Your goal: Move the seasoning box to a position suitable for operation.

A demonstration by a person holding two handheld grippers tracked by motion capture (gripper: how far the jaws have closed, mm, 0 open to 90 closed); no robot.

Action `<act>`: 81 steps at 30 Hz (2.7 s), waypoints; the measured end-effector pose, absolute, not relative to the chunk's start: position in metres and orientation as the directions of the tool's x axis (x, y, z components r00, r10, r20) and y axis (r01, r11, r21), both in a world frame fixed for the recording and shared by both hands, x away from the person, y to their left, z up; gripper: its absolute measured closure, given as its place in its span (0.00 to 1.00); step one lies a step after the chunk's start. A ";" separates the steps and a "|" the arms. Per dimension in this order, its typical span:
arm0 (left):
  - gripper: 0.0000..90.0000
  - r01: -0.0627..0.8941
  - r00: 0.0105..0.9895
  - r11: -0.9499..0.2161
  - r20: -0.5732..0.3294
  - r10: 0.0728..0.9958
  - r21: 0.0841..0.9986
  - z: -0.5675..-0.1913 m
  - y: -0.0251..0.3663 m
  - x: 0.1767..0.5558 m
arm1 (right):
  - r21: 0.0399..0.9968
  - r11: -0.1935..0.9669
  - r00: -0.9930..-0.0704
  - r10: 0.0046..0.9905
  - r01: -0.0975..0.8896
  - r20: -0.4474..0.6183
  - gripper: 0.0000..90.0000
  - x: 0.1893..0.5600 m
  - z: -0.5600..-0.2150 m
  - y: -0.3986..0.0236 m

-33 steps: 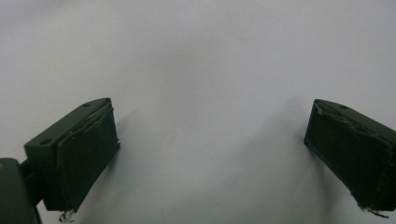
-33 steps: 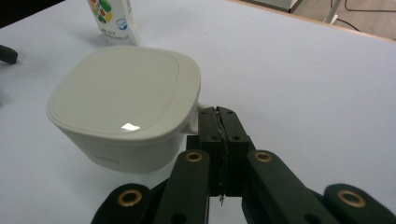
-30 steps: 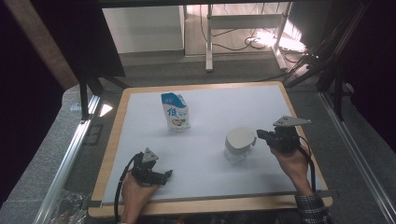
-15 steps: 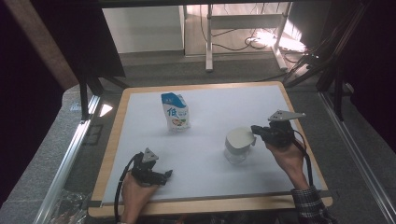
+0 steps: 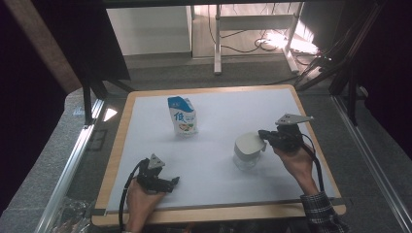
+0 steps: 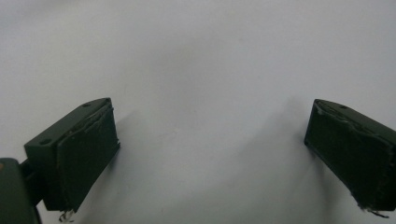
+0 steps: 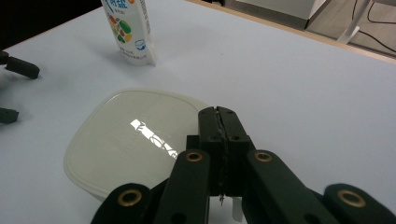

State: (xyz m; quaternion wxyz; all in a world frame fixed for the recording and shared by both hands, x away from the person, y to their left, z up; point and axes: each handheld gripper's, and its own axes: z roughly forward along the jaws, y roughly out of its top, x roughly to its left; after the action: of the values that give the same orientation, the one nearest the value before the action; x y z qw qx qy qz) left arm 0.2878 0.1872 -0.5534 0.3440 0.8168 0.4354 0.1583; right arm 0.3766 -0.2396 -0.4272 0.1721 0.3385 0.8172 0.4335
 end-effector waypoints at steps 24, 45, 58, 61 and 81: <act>0.03 0.605 0.570 -0.385 -0.041 0.820 0.697 -0.553 0.187 0.288 | 0.822 0.376 -0.692 0.721 0.427 0.029 1.00 0.378 -0.431 -0.248; 0.03 0.604 0.572 -0.390 -0.039 0.819 0.695 -0.553 0.188 0.288 | 0.816 0.353 -0.680 0.731 0.458 0.065 1.00 0.384 -0.449 -0.257; 0.03 0.607 0.568 -0.383 -0.044 0.822 0.696 -0.553 0.187 0.288 | 0.825 0.341 -0.661 0.748 0.451 0.053 0.95 0.381 -0.454 -0.268; 0.03 0.609 0.568 -0.383 -0.045 0.822 0.695 -0.553 0.187 0.288 | 0.824 0.344 -0.657 0.753 0.450 0.044 0.92 0.379 -0.456 -0.271; 0.09 0.588 0.591 -0.397 -0.040 0.805 0.705 -0.552 0.188 0.286 | 0.815 0.361 -0.625 0.780 0.454 0.003 0.73 0.360 -0.471 -0.278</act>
State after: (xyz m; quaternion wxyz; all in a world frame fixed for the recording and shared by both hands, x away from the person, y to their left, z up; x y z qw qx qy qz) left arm 0.2861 0.1880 -0.5518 0.3486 0.8211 0.4242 0.1559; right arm 0.3604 -0.2780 -0.4710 0.1971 0.3853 0.8009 0.4137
